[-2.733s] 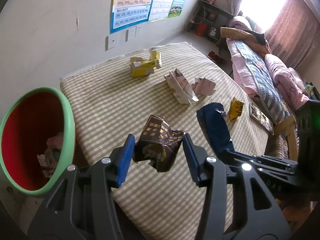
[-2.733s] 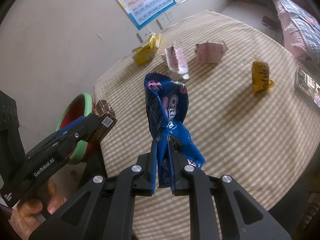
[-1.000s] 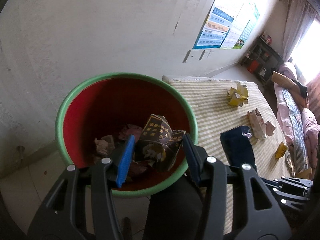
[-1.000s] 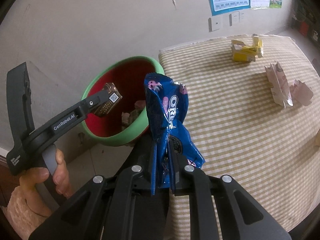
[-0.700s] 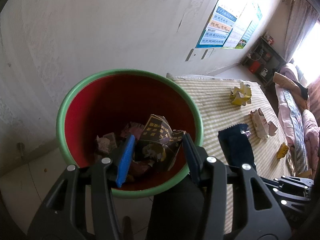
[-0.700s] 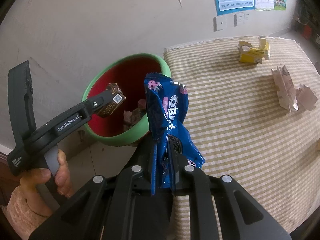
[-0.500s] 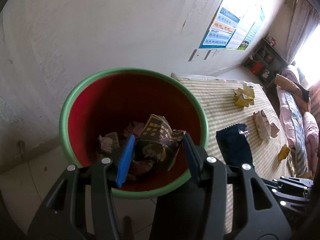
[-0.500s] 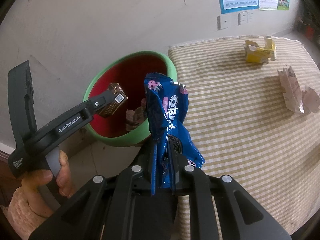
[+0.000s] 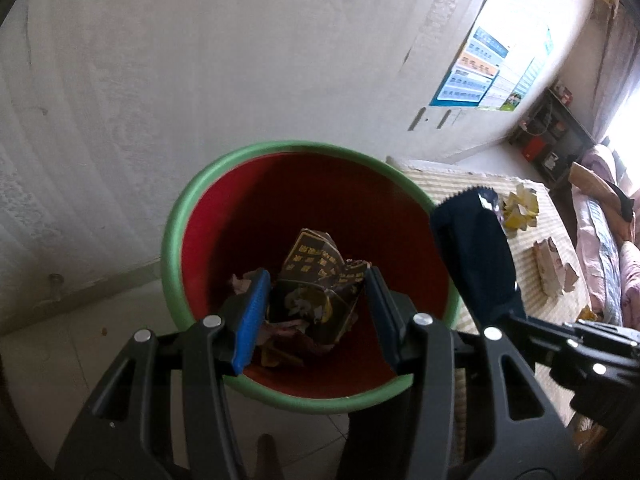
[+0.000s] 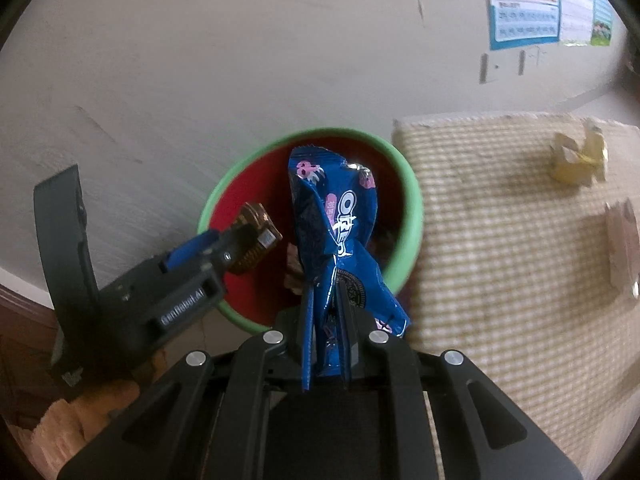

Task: Collect trash
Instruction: 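Open the left gripper over the bin while the right gripper drops the Oreo wrapper in, then grasp the silver-yellow wrapper with the right gripper while the left gripper grasps the white paper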

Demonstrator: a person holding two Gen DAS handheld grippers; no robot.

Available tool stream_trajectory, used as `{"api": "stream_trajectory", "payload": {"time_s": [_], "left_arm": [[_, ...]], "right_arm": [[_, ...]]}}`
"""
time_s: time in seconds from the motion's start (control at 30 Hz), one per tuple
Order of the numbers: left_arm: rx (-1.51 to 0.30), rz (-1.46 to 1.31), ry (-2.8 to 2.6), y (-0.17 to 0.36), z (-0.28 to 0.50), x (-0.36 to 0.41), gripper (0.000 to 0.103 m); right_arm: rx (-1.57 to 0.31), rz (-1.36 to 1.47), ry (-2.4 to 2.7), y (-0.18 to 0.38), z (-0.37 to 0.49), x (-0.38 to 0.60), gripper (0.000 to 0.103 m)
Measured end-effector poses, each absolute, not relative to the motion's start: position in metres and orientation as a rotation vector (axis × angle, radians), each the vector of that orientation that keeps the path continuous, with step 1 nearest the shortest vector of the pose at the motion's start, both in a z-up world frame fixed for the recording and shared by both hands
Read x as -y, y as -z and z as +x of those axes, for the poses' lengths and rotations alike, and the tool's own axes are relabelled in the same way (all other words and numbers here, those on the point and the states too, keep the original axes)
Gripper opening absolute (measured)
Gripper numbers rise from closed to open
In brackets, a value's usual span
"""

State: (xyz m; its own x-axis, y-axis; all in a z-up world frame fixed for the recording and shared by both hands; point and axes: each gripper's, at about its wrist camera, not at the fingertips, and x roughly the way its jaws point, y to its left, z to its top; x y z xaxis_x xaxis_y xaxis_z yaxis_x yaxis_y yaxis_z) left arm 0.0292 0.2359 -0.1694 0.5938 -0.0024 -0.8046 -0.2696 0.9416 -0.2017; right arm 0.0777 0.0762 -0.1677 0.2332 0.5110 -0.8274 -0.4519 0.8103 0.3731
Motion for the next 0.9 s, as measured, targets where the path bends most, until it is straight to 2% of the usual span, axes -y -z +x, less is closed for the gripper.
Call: {"api": "stream_trajectory", "payload": {"time_s": [0.1,0.13,0.17,0.2,0.23,0.27,0.43,0.57,0.9], "left_arm": [[-0.932,-0.333,-0.184,0.171,0.031,-0.241,0.048],[-0.93,-0.342,-0.192,0.171,0.032,-0.243,0.049],[-0.93,-0.358,-0.2,0.171,0.031,-0.246,0.054],[-0.928,-0.366,-0.208,0.171,0.031,-0.248,0.065],[-0.925,-0.372,-0.214,0.171,0.03,-0.249,0.069],[-0.917,-0.377,-0.22,0.17,0.029,-0.251,0.071],[-0.926,-0.371,-0.224,0.169,0.027,-0.249,0.071],[-0.93,-0.368,-0.21,0.167,0.027,-0.243,0.071],[-0.951,-0.291,-0.114,0.16,0.04,-0.187,0.071]], "right_arm": [[-1.163,0.099,-0.685,0.164,0.086,-0.081,0.012],[-1.161,0.118,-0.695,0.162,0.089,-0.082,0.016],[-1.153,0.128,-0.699,0.159,0.092,-0.083,0.025],[-1.141,0.134,-0.7,0.155,0.092,-0.084,0.032],[-1.127,0.138,-0.699,0.152,0.092,-0.083,0.046],[-1.108,0.145,-0.699,0.148,0.092,-0.082,0.052],[-1.077,0.139,-0.656,0.146,0.092,-0.061,0.052],[-1.069,0.159,-0.501,0.158,0.094,0.001,0.055],[-1.032,0.316,0.143,0.195,0.077,0.248,0.056]]}}
